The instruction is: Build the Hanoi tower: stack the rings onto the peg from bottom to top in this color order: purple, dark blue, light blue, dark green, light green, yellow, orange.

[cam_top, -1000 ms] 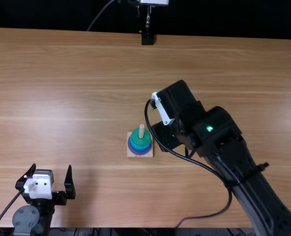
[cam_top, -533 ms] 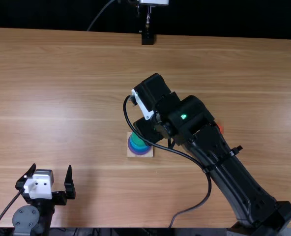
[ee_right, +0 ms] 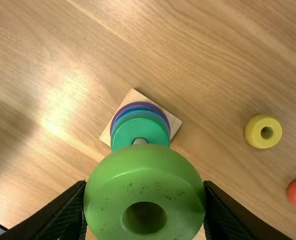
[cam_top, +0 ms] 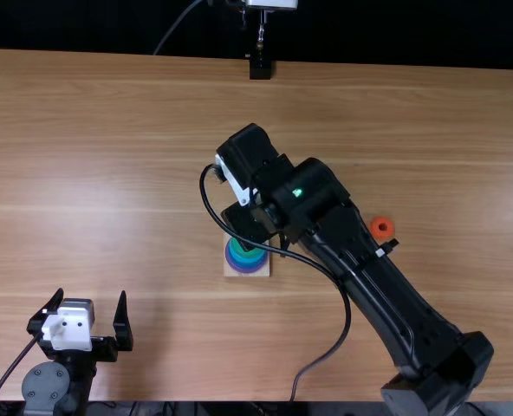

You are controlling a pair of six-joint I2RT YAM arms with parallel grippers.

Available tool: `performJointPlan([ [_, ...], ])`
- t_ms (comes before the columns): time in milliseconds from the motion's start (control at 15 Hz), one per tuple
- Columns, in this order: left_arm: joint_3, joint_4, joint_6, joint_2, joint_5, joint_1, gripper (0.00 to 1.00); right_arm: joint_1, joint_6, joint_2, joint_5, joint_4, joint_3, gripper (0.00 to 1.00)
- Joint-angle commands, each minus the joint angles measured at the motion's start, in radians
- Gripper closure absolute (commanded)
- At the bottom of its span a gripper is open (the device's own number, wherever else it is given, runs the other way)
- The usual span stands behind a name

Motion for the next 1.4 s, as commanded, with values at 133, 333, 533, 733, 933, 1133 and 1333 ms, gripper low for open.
performJointPlan([
  [133, -0.105, -0.077, 0.004, -0.012, 0.004, -0.011, 0.00, 0.014, 0.002, 0.022, -0.002, 0.001, 0.031, 1.00],
  [333, -0.105, -0.077, 0.004, -0.012, 0.004, -0.011, 0.00, 0.015, 0.006, 0.034, -0.004, 0.001, 0.029, 1.00],
  [533, -0.105, -0.077, 0.004, -0.012, 0.004, -0.011, 0.00, 0.024, 0.009, 0.055, -0.004, -0.001, 0.026, 0.86],
  [733, -0.105, -0.077, 0.004, -0.012, 0.004, -0.011, 0.00, 0.027, 0.009, 0.066, 0.004, -0.007, 0.022, 0.00],
  [933, -0.105, -0.077, 0.004, -0.012, 0.004, -0.011, 0.00, 0.027, 0.013, 0.066, 0.005, 0.012, 0.051, 0.00],
  [1133, -0.105, -0.077, 0.004, -0.012, 0.004, -0.011, 0.00, 0.023, 0.015, 0.064, 0.007, 0.080, 0.100, 0.00],
  [1333, -0.105, -0.077, 0.004, -0.012, 0.004, -0.011, 0.00, -0.015, 0.114, 0.064, 0.015, 0.139, 0.110, 0.00],
])
